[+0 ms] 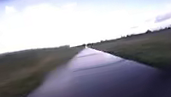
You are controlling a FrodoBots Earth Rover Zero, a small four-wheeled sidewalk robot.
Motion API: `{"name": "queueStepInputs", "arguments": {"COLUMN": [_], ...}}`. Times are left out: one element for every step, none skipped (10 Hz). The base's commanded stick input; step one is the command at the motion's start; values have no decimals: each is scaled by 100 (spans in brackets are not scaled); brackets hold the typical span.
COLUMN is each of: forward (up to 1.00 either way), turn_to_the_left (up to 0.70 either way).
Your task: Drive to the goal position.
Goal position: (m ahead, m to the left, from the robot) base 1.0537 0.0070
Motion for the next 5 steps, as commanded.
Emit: {"name": "queueStepInputs", "arguments": {"forward": [45, 45, 45, 45, 45], "turn_to_the_left": [0, 0, 0, 0, 0]}}
